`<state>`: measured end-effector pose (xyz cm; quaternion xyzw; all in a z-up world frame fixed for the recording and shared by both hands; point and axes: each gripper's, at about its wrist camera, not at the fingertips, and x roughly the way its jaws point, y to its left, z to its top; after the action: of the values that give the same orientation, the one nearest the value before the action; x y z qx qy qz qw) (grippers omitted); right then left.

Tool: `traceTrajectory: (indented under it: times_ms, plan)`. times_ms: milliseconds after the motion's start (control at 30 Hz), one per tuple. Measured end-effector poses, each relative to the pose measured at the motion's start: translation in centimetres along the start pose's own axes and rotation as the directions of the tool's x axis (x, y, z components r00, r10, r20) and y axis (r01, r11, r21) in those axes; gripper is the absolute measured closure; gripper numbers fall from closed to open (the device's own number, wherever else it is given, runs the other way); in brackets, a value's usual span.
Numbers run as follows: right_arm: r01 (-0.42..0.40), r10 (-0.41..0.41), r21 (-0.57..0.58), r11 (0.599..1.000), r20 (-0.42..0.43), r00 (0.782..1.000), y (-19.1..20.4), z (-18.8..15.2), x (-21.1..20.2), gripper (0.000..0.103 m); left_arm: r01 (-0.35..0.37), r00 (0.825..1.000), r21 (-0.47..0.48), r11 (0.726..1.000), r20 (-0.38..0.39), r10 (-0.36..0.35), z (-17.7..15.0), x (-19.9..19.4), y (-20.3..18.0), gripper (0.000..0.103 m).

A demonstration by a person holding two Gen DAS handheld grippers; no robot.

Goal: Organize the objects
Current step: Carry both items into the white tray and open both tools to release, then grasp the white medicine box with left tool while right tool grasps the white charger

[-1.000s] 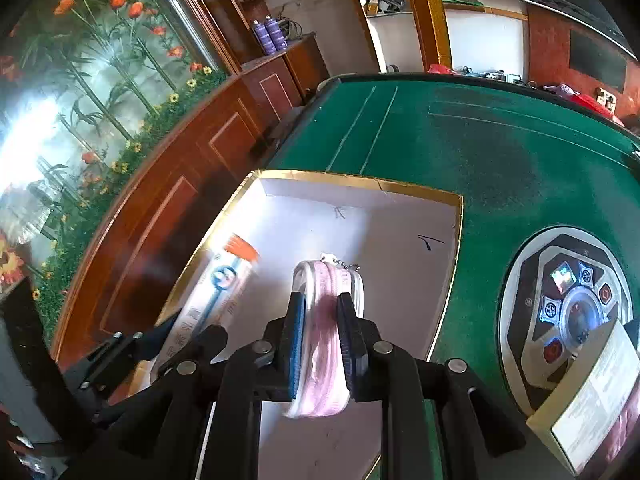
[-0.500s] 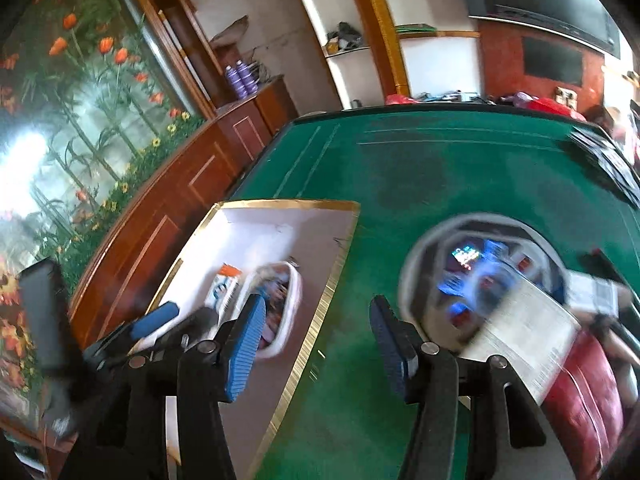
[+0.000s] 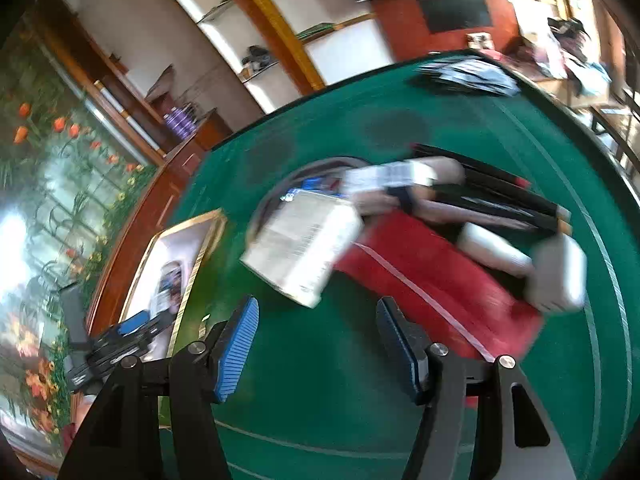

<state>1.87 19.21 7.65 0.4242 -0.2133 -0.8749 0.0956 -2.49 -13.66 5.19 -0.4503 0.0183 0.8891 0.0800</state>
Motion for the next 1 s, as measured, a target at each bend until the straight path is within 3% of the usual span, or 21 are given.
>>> traceTrajectory:
  times_ms: [67, 133, 167, 267, 433, 633, 900, 1000]
  plan:
    - [0.01, -0.01, 0.018, 1.0, 0.013, 1.0, -1.9, -0.6, -1.1, 0.035, 0.021, 0.998, 0.018, 1.0, 0.066, -0.022, 0.3, -2.7, -1.2, 0.02]
    - [0.018, -0.019, 0.029, 0.999, 0.024, 1.0, -3.6, -1.1, -1.7, 0.033, 0.045, 0.992, 0.03, 0.999, 0.119, -0.048, 1.2, -4.7, -2.8, 0.013]
    - [0.019, -0.02, 0.037, 0.999, 0.03, 0.999, -4.3, -1.3, -1.9, 0.033, 0.055, 0.99, 0.035, 0.998, 0.131, -0.059, 1.8, -5.2, -3.5, 0.006]
    - [-0.004, 0.001, 0.073, 0.997, 0.039, 0.999, -6.4, -1.7, -2.3, 0.033, 0.089, 0.987, 0.059, 0.994, 0.132, -0.096, 3.3, -5.1, -6.5, 0.004]
    - [-0.029, 0.024, 0.083, 0.996, 0.058, 0.998, -8.1, -2.5, -3.1, 0.033, 0.07, 0.989, 0.101, 0.992, 0.126, -0.082, 5.6, -1.6, -11.5, 0.004]
    - [-0.025, 0.018, 0.087, 0.996, 0.078, 0.997, -10.4, -2.7, -4.2, 0.033, -0.011, 0.995, 0.184, 0.983, 0.104, -0.009, 7.9, 4.0, -15.1, 0.004]
    - [-0.022, 0.013, 0.117, 0.993, 0.076, 0.997, -12.8, -2.2, -4.1, 0.032, 0.049, 0.998, 0.201, 0.978, 0.036, -0.057, 8.7, 8.6, -17.0, 0.001]
    - [-0.018, 0.009, 0.127, 0.992, 0.071, 0.997, -13.2, -2.2, -3.8, 0.032, 0.114, 0.993, 0.155, 0.981, 0.011, -0.117, 9.2, 9.5, -17.0, 0.0]
